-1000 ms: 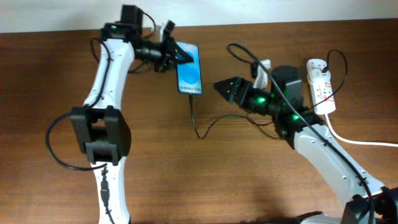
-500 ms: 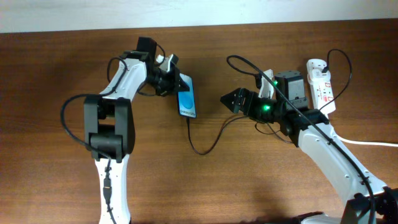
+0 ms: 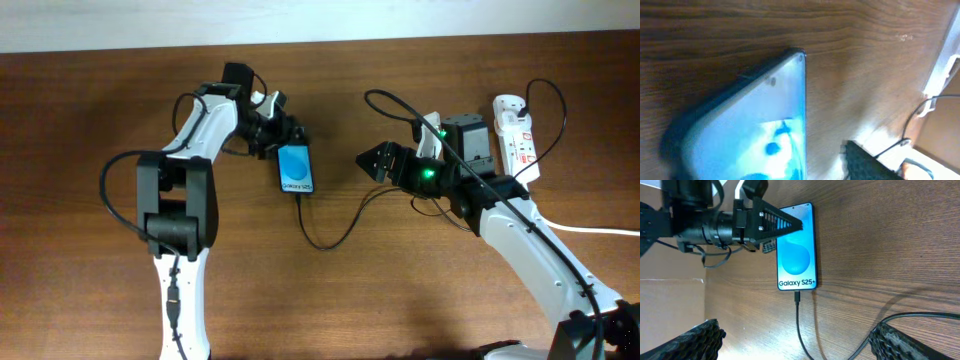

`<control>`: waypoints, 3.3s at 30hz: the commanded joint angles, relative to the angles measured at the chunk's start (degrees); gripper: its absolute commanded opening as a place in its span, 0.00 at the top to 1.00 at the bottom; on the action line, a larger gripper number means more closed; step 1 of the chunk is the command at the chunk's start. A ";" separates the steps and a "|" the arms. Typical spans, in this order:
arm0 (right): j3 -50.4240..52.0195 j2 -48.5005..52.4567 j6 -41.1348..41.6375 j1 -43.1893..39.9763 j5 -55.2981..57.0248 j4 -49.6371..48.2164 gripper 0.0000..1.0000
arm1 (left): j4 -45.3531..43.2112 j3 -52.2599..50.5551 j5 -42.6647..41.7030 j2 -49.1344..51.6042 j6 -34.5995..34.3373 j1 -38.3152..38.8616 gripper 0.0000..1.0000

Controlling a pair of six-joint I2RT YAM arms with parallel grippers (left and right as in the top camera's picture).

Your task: Plug charger to phone and switch on socket

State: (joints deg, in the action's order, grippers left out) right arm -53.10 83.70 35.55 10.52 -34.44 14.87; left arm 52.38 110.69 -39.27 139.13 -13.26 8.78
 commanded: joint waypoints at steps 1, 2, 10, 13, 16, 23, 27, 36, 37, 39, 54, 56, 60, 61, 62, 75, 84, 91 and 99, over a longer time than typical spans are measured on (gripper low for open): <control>-0.85 -0.07 -1.33 -0.39 2.08 0.87 0.02 | 1.88 -0.79 16.57 1.53 0.11 -0.46 0.19; -0.85 -0.07 -2.62 -0.44 2.21 1.31 0.02 | 2.73 -0.72 20.20 1.53 0.11 -0.46 0.18; -14.45 -0.09 -13.44 -0.85 17.57 22.38 0.02 | 6.95 3.63 41.68 -2.03 0.11 -0.92 0.18; -27.69 -0.09 -14.36 -5.64 25.55 33.73 0.02 | 10.32 11.10 41.66 -10.38 0.13 -1.44 0.18; -37.00 -0.09 -17.40 -15.96 26.05 41.22 0.02 | 10.51 13.66 41.70 -19.17 0.13 -1.42 0.10; -40.17 1.73 -23.19 -48.92 17.46 40.81 0.02 | 10.51 13.62 41.64 -24.83 0.09 -1.42 0.01; -40.17 9.86 -24.87 -55.08 17.46 36.00 0.02 | 10.51 13.64 41.66 -24.83 0.09 -1.27 0.01; -40.17 31.69 -27.85 -51.95 7.50 23.69 0.02 | 10.54 13.62 41.66 -24.83 0.11 -1.27 0.00; -40.17 33.46 -27.85 -50.69 8.79 23.58 0.02 | 10.54 13.62 41.66 -24.83 0.11 -1.27 0.01; -40.17 35.60 -27.78 -49.07 11.80 23.58 0.02 | 10.51 13.62 41.66 -24.83 0.11 -1.27 0.01; -40.11 43.93 -24.26 -40.41 19.63 18.49 0.01 | 10.54 13.62 41.66 -24.83 0.11 -1.27 0.01; -40.11 44.06 -23.91 -40.44 19.91 18.47 0.01 | 10.54 13.62 41.66 -24.83 0.11 -1.27 0.01; -40.06 44.19 -23.96 -40.41 19.96 18.75 0.01 | 10.54 13.62 41.66 -24.83 0.09 -1.27 0.01; -40.06 44.19 -24.17 -40.26 19.93 19.19 0.01 | 10.54 13.62 41.66 -24.83 0.11 -1.27 0.01; -40.06 44.19 -24.65 -40.11 19.96 19.87 0.01 | 10.54 13.62 41.66 -24.83 0.09 -1.27 0.01; -40.06 44.19 -24.81 -35.78 24.15 25.70 0.01 | 10.54 13.62 41.66 -24.83 0.09 -1.27 0.01; -44.35 43.32 -21.51 -37.81 25.05 30.93 0.01 | 10.54 13.62 41.66 -24.83 0.09 -1.27 0.01; -71.82 39.01 -18.51 -46.95 33.88 53.90 0.02 | 10.54 13.62 41.66 -24.83 0.09 -1.27 0.01; -107.40 38.73 -30.40 -38.77 23.34 78.01 0.02 | 10.54 13.62 41.66 -24.83 0.09 -1.27 0.01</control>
State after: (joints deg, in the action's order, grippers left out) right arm -151.44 123.68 12.10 -32.88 -4.01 89.52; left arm 63.02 124.70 1.98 113.97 -13.06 7.49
